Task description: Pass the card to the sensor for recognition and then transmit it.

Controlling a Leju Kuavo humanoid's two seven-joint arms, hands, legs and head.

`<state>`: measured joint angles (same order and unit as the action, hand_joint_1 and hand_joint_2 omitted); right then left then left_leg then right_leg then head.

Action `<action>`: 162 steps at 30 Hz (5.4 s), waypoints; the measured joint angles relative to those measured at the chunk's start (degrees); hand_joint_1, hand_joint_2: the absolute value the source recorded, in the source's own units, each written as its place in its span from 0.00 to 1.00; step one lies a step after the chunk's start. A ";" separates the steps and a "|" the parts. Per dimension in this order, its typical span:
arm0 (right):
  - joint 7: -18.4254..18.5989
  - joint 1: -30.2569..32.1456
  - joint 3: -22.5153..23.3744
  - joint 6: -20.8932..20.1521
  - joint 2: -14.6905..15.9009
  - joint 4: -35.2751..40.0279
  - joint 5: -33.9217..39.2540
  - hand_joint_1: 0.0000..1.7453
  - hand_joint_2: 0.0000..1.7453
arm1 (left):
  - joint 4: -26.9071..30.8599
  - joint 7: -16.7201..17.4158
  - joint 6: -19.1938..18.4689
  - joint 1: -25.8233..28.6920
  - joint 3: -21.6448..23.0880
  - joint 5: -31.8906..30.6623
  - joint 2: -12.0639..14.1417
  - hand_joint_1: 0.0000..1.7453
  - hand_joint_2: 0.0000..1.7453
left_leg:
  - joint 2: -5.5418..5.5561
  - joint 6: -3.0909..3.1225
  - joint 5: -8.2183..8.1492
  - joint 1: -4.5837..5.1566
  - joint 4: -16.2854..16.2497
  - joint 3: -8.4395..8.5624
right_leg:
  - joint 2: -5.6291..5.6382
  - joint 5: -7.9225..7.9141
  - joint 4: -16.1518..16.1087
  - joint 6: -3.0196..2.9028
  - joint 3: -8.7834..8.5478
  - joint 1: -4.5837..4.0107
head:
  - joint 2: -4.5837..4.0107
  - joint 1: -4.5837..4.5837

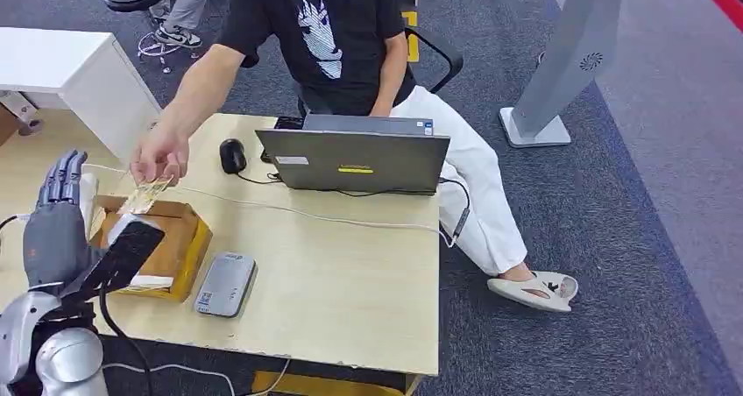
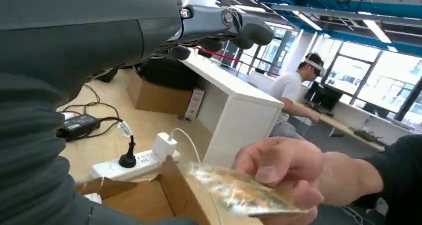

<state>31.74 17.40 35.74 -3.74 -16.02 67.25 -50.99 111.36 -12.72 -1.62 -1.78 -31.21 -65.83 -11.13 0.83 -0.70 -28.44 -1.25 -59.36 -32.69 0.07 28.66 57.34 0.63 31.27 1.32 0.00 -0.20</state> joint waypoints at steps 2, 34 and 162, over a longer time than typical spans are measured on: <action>-0.13 0.02 0.00 -0.37 0.00 0.17 -0.64 0.00 1.00 | 0.00 -0.13 0.02 0.41 0.00 0.00 -0.09 0.00 1.00 | 0.00 0.00 0.00 0.00 0.00 0.01 | 0.01 0.00 0.00 0.00 0.00 0.00 | 0.00 0.00; -7.74 -0.43 4.07 -8.35 0.00 1.29 -11.41 0.00 1.00 | -0.74 0.55 -6.45 12.14 10.47 -5.93 4.64 1.00 1.00 | -0.02 0.01 -0.03 0.01 0.00 0.00 | 0.03 0.03 0.00 0.02 0.03 0.00 | 0.00 0.02; -13.27 -1.38 7.06 -9.99 0.00 -2.78 -21.53 0.00 1.00 | -3.56 8.46 -1.33 -14.00 18.84 -19.19 13.92 0.00 1.00 | 0.05 0.01 0.01 0.01 -0.03 -0.04 | -0.03 -0.01 0.01 0.00 -0.03 0.00 | 0.00 0.00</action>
<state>18.47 16.02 42.80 -13.73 -16.02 64.48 -72.52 107.80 -4.26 -2.95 -15.78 -12.37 -85.02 2.80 0.88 -0.69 -28.43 -1.24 -59.39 -32.74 0.03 28.64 57.35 0.64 31.25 1.32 0.00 -0.20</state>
